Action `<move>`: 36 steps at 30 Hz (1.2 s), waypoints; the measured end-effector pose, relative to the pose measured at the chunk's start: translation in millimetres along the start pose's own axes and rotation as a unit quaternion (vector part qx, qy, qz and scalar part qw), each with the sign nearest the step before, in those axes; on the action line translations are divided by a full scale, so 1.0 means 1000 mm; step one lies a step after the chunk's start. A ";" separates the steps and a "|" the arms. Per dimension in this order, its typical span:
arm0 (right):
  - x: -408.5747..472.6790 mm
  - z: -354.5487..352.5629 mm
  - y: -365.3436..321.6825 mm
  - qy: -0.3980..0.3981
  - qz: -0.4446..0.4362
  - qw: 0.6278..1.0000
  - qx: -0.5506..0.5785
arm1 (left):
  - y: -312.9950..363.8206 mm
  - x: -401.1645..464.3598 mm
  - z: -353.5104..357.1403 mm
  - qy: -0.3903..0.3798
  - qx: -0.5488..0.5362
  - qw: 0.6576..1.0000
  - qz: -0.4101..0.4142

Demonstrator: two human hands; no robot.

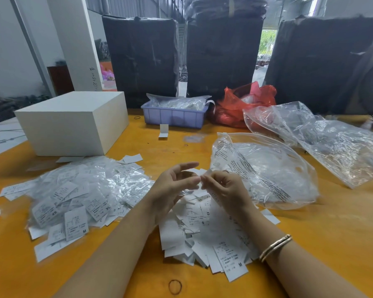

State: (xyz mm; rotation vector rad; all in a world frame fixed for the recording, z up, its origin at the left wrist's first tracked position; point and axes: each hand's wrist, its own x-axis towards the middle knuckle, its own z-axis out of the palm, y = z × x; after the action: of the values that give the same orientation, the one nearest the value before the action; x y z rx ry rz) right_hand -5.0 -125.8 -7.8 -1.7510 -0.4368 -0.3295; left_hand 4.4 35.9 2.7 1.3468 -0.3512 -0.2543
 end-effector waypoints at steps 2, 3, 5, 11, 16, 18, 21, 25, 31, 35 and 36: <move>0.000 -0.001 0.000 0.010 -0.025 0.999 -0.027 | -0.001 -0.001 -0.002 -0.007 0.029 1.000 0.009; 0.000 -0.001 0.000 0.012 -0.034 0.999 -0.038 | -0.001 -0.001 -0.002 -0.010 0.046 0.999 0.013; 0.000 -0.001 0.001 0.019 -0.038 0.998 -0.050 | -0.004 0.000 -0.002 0.002 0.071 0.997 0.026; 0.002 -0.009 0.000 0.126 -0.007 0.992 0.024 | -0.007 0.004 -0.004 0.071 0.053 0.994 0.061; 0.004 -0.012 -0.002 0.183 0.026 0.960 0.212 | -0.007 0.005 -0.005 0.088 0.033 0.993 0.075; 0.005 -0.010 -0.003 0.198 0.043 0.955 0.217 | -0.007 0.006 -0.005 0.091 0.033 0.992 0.081; 0.005 -0.005 -0.006 0.208 0.054 0.951 0.221 | -0.008 0.006 -0.006 0.097 0.036 0.991 0.086; 0.003 -0.002 -0.010 0.214 0.071 0.939 0.260 | -0.007 0.005 -0.005 0.096 0.054 0.990 0.092; 0.003 0.000 -0.013 0.206 0.078 0.937 0.272 | -0.005 0.003 -0.003 0.106 0.071 0.986 0.105; 0.002 0.002 -0.011 0.197 0.066 0.945 0.251 | -0.005 0.003 -0.002 0.112 0.062 0.985 0.114; 0.002 0.002 -0.010 0.194 0.064 0.951 0.234 | -0.005 0.004 -0.002 0.114 0.060 0.985 0.116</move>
State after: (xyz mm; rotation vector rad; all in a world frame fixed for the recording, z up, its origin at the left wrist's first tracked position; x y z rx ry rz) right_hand -8.1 -122.1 0.9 -1.2059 -0.0999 -0.4273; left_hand 8.6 35.4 -2.2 1.4233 -0.3303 0.1175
